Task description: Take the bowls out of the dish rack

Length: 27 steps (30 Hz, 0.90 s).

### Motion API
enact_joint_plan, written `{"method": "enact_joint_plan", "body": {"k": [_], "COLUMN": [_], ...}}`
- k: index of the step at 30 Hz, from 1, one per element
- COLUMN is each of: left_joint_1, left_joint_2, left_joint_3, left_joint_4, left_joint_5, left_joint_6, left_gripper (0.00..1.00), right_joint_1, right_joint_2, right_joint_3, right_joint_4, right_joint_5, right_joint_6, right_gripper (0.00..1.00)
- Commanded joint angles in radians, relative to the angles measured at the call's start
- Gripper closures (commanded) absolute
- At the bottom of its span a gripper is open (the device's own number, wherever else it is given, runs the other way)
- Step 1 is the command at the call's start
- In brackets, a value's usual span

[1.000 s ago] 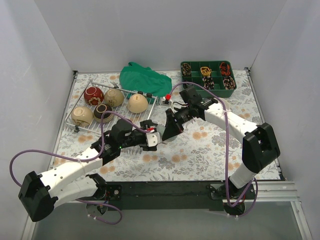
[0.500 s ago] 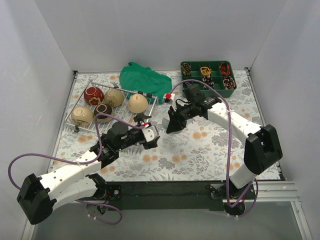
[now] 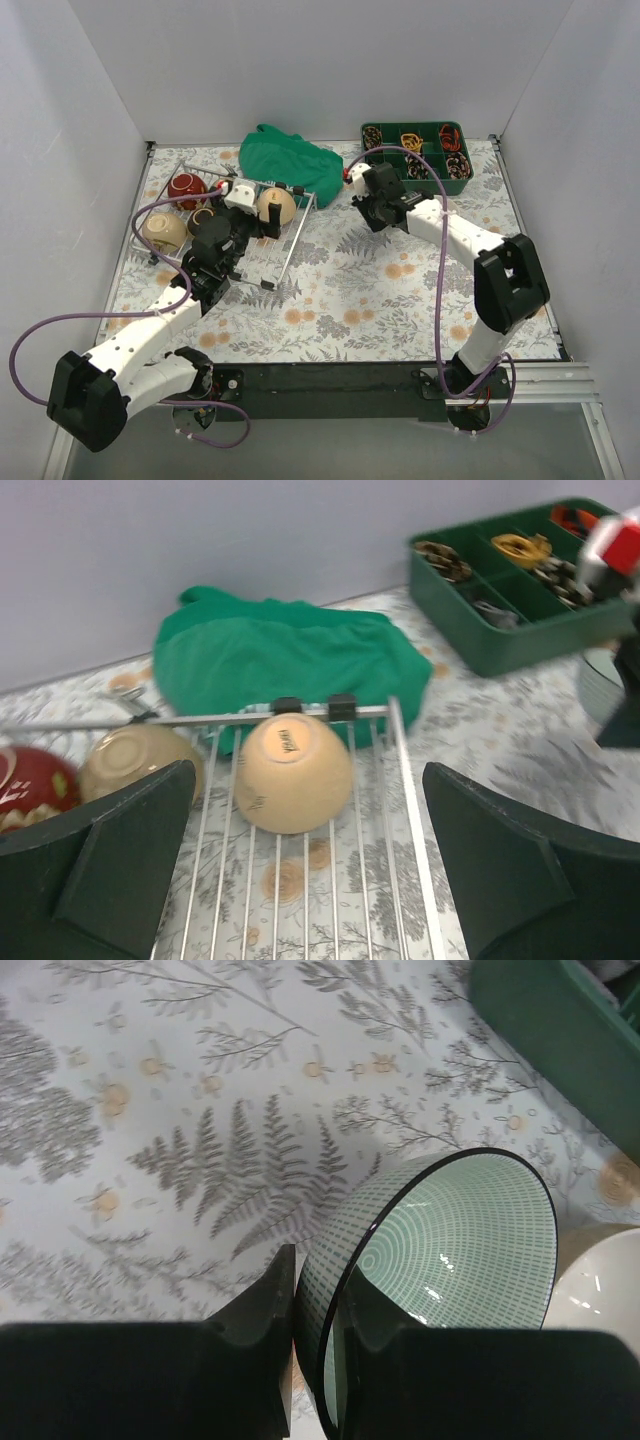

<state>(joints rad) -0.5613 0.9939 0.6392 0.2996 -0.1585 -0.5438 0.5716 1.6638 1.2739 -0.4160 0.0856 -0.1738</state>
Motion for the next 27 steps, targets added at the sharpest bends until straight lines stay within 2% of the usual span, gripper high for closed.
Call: {"method": "enact_joint_plan", "body": {"k": [1, 3, 14, 19, 23, 27], "left_joint_1": [0.043, 0.047, 0.055, 0.058, 0.06, 0.06], "left_joint_2": [0.008, 0.002, -0.008, -0.017, -0.02, -0.02], "left_joint_3": [0.048, 0.043, 0.02, 0.024, 0.022, 0.022], "left_joint_4": [0.007, 0.013, 0.049, 0.042, 0.044, 0.044], "left_joint_5": [-0.265, -0.321, -0.377, -0.372, -0.372, -0.38], "left_joint_6": [-0.145, -0.145, -0.125, -0.122, -0.113, -0.104], "left_gripper": [0.02, 0.02, 0.02, 0.02, 0.02, 0.02], "right_joint_1": [0.007, 0.008, 0.042, 0.062, 0.08, 0.088], "right_joint_2": [0.077, 0.117, 0.272, 0.283, 0.277, 0.261], "right_joint_3": [0.064, 0.065, 0.079, 0.061, 0.058, 0.061], "right_joint_4": [0.128, 0.163, 0.241, 0.253, 0.252, 0.247], "right_joint_5": [0.261, 0.316, 0.43, 0.463, 0.447, 0.43], "right_joint_6": [0.016, 0.02, 0.071, 0.094, 0.111, 0.126], "right_gripper": [0.99, 0.99, 0.97, 0.83, 0.63, 0.53]}}
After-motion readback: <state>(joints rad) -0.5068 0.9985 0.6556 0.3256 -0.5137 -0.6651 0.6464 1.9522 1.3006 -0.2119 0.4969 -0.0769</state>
